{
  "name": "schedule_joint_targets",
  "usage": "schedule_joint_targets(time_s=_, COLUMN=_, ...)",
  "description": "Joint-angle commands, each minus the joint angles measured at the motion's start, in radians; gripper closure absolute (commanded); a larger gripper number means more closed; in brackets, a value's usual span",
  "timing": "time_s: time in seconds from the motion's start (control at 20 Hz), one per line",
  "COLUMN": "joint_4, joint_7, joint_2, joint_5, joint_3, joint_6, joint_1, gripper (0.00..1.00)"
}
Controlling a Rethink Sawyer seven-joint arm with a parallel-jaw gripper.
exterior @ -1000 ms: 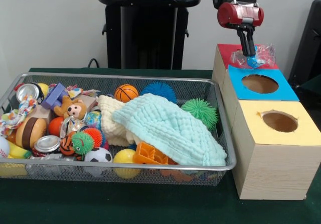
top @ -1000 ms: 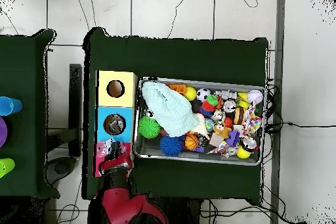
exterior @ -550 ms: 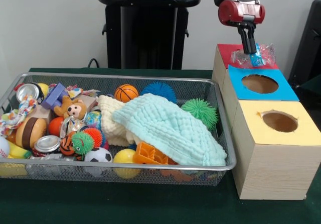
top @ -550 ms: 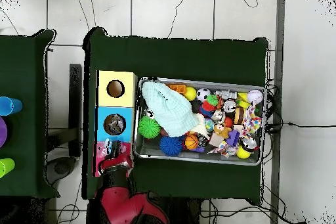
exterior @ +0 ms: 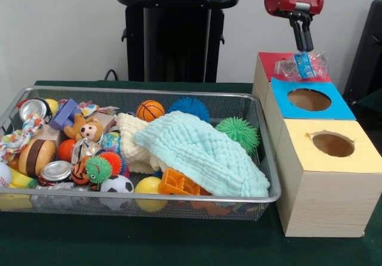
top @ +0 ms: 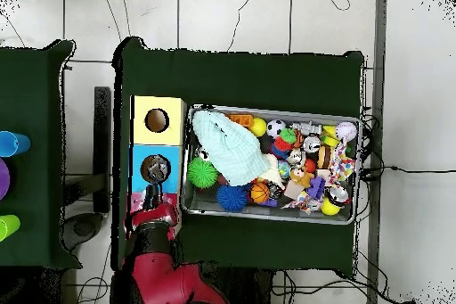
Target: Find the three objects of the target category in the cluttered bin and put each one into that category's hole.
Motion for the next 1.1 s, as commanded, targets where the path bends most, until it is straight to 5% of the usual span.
schedule_joint_targets(time_s=0.05, joint_4=-0.029, joint_7=0.167, joint_2=-0.036, joint_5=0.056, joint_3=0.05, joint_6=0.009, joint_1=-0.014, gripper=1.0)
schedule_joint_targets(time_s=0.45, joint_4=0.008, joint_7=0.054, joint_2=-0.04, joint_5=-0.107, joint_3=0.16, joint_6=0.339, joint_1=-0.102, gripper=1.0)
schedule_joint_targets(time_s=0.75, joint_4=0.042, joint_7=0.08, joint_2=-0.049, joint_5=-0.168, joint_3=0.14, joint_6=0.272, joint_1=-0.105, gripper=1.0)
schedule_joint_targets(time_s=1.1, joint_4=0.105, joint_7=0.116, joint_2=-0.174, joint_5=-0.245, joint_3=0.176, joint_6=0.302, joint_1=-0.151, gripper=1.0)
